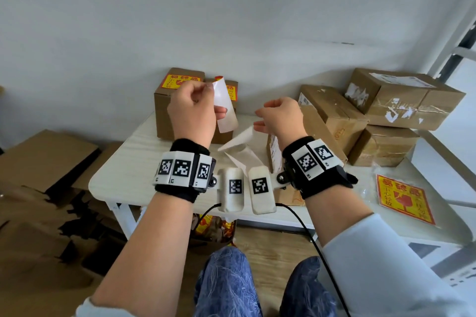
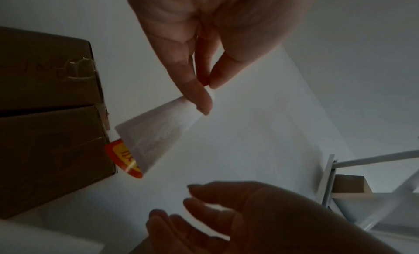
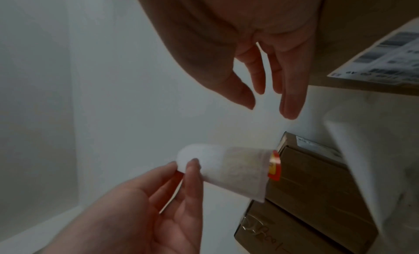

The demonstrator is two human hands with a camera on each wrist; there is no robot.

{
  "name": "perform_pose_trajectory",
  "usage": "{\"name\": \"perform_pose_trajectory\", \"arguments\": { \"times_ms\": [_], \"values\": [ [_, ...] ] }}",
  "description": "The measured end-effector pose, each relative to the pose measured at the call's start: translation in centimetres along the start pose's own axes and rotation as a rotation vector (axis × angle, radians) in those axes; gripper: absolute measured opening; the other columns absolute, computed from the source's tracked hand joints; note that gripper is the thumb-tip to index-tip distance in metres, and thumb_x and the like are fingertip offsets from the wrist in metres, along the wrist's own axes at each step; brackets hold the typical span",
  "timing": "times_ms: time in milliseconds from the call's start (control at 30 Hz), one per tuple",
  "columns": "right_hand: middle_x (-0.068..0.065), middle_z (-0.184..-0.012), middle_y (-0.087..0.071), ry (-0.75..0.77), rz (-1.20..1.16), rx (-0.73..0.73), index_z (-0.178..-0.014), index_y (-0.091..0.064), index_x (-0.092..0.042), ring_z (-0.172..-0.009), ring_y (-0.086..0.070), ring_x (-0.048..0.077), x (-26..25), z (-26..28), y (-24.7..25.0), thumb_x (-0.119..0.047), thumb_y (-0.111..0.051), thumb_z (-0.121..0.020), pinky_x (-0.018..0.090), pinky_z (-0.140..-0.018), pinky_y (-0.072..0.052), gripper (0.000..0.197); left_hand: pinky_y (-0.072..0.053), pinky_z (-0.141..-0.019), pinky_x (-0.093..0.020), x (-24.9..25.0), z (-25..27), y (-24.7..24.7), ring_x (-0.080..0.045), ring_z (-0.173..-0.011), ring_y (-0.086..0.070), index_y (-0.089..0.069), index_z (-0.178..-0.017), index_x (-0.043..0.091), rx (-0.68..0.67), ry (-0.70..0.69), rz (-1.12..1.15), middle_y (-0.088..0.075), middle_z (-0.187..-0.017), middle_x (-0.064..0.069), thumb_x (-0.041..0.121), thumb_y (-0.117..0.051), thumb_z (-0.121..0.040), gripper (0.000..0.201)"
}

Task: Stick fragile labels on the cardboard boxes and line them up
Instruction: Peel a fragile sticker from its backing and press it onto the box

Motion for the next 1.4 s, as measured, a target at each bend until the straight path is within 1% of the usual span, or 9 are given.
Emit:
{"name": "perform_pose_trajectory", "arguments": {
  "times_ms": [267,400,567,700,867,967,1067,1200,1400],
  "values": [
    [0.002,-0.096,-0.076,0.282,-0.013,-0.201,-0.103,-0.073,-0.018,-0.091,-0.071,0.015,-1.5,2.2,1.5,-0.015,-0.078,-0.076,0.032,-0.085,-0.054,0.028,-0.050,-0.055,-0.035,1.2,1.2,-2.6,-0.023,-0.053,-0.060,-0.062,-0.079,0.012,-0.169,-0.084,-0.097,-0.057,-0.058,0.001,0.023,-0.059,-0.092,0.017],
    [0.004,-0.101,-0.076,0.356,-0.033,-0.278,-0.115,-0.070,-0.015,-0.093,-0.074,0.021,-2.0,3.0,2.9,-0.014,-0.087,-0.060,0.043,-0.089,-0.059,0.057,-0.052,-0.068,-0.046,2.7,2.0,-3.9,-0.024,-0.069,-0.060,-0.064,-0.076,0.024,-0.212,-0.144,-0.140,-0.059,-0.065,0.009,0.037,-0.057,-0.086,0.018],
    [0.007,-0.101,-0.076,0.410,-0.138,-0.175,-0.115,-0.070,-0.010,-0.092,-0.074,0.022,-2.0,3.2,5.7,-0.006,-0.081,-0.072,0.043,-0.085,-0.060,0.044,-0.054,-0.078,-0.046,4.7,3.7,-5.7,-0.013,-0.074,-0.060,-0.069,-0.082,0.022,-0.282,-0.178,-0.141,-0.063,-0.071,0.012,0.047,-0.055,-0.086,0.029],
    [0.004,-0.097,-0.077,0.421,-0.185,-0.051,-0.106,-0.073,-0.020,-0.091,-0.074,0.019,-1.7,2.9,8.2,-0.005,-0.070,-0.076,0.043,-0.084,-0.061,0.033,-0.050,-0.072,-0.050,5.7,5.0,-7.1,-0.034,-0.077,-0.058,-0.066,-0.084,-0.002,-0.336,-0.187,-0.121,-0.062,-0.077,-0.022,0.064,-0.048,-0.082,0.069],
    [0.008,-0.095,-0.077,0.359,-0.312,-0.024,-0.096,-0.075,-0.017,-0.086,-0.074,0.023,-1.1,2.7,11.0,0.002,-0.058,-0.087,0.041,-0.077,-0.061,0.027,-0.054,-0.076,-0.029,5.8,5.5,-8.4,-0.008,-0.083,-0.065,-0.074,-0.095,0.027,-0.252,-0.281,-0.318,-0.072,-0.097,0.011,0.032,-0.066,-0.089,0.011],
    [0.008,-0.084,-0.073,0.285,-0.356,-0.027,-0.085,-0.073,-0.015,-0.068,-0.065,0.019,-0.7,2.7,12.2,0.001,-0.052,-0.091,0.033,-0.064,-0.055,0.027,-0.047,-0.070,-0.020,5.1,5.4,-8.9,-0.005,-0.075,-0.061,-0.074,-0.095,0.030,-0.217,-0.308,-0.426,-0.069,-0.103,0.009,0.026,-0.073,-0.085,0.011],
    [0.004,-0.077,-0.069,0.205,-0.374,-0.012,-0.080,-0.067,-0.015,-0.068,-0.065,0.016,-0.1,2.5,13.1,-0.003,-0.050,-0.093,0.036,-0.071,-0.056,0.025,-0.054,-0.074,-0.021,4.5,5.5,-9.6,0.002,-0.075,-0.062,-0.074,-0.093,0.024,-0.279,-0.248,-0.359,-0.073,-0.093,0.006,0.017,-0.075,-0.084,0.012],
    [0.003,-0.081,-0.075,0.216,-0.225,0.089,-0.079,-0.073,-0.015,-0.083,-0.073,0.024,1.2,1.8,13.4,-0.014,-0.058,-0.087,0.046,-0.085,-0.059,0.017,-0.061,-0.076,-0.042,3.2,5.8,-10.4,-0.016,-0.077,-0.072,-0.072,-0.084,0.026,-0.336,-0.136,-0.312,-0.072,-0.081,0.002,0.009,-0.077,-0.081,0.018],
    [0.005,-0.103,-0.073,0.345,0.174,0.302,-0.117,-0.070,-0.014,-0.095,-0.067,0.018,3.2,1.1,13.4,-0.010,-0.065,-0.082,0.029,-0.085,-0.053,0.036,-0.062,-0.075,-0.041,2.3,6.1,-10.8,-0.020,-0.077,-0.073,-0.070,-0.081,0.024,-0.325,-0.049,-0.279,-0.073,-0.082,-0.004,0.003,-0.074,-0.080,0.021]
  ]
}}
Point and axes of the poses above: each hand's wrist, its own z-axis away from the middle knuckle, its own y-axis out of the back of the hand, x = y × z, the point moved 2 cm from there along -z, towards the middle knuckle
